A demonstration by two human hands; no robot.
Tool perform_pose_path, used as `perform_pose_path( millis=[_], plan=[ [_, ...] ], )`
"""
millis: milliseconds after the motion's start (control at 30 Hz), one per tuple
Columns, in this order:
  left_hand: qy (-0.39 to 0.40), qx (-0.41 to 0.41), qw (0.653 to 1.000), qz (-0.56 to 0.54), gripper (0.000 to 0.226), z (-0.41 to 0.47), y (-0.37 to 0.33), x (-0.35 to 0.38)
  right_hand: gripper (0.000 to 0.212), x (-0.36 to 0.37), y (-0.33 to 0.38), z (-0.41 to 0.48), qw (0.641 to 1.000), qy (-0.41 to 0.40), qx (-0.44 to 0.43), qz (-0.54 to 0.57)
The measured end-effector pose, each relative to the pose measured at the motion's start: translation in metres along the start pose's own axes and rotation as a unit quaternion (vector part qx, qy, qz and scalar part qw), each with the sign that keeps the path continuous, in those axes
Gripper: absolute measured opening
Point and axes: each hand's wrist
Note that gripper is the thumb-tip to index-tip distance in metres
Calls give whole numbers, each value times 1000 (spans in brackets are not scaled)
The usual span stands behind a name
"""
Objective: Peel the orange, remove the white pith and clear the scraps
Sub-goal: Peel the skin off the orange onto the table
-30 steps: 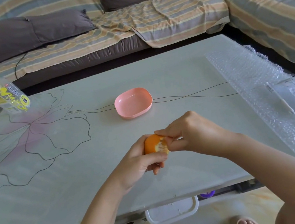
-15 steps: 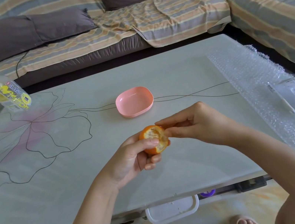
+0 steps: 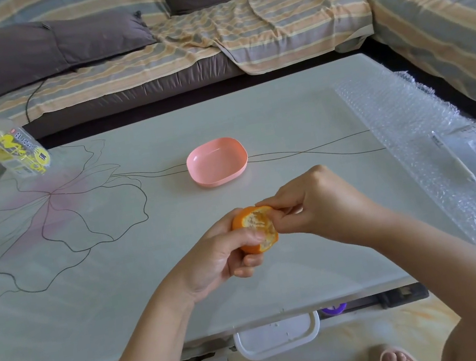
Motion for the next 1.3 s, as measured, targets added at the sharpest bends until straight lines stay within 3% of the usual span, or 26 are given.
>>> perform_pose_path(
  millis=[200,433,567,767,867,1133,1300],
  plan=[
    [19,-8,1000,3,51,-4,-4,0,12,0,4,0,999,-4,22,45],
    [35,-2,999,9,49,-7,-5,-3,12,1,2,0,992,-17,56,110],
    [2,13,1000,24,51,-5,-3,-3,10,-1,2,1,984,-24,86,153],
    [-11,5,999,52,47,-1,-1,2,12,-3,7,0,996,7,75,52],
    [5,2,999,46,49,-2,-2,3,15,-5,8,0,995,9,76,58],
    [15,65,998,-8,56,0,-3,5,17,-1,6,-1,970,-96,124,187],
    [26,109,990,-83,45,6,-5,10,22,3,12,1,938,-201,144,243]
  ],
)
Point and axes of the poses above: each hand's wrist, its own z-axis towards the middle knuckle, its own x-axis out of the palm, y = z × x, and after that the axes turned 10 degrees about y, right-handed
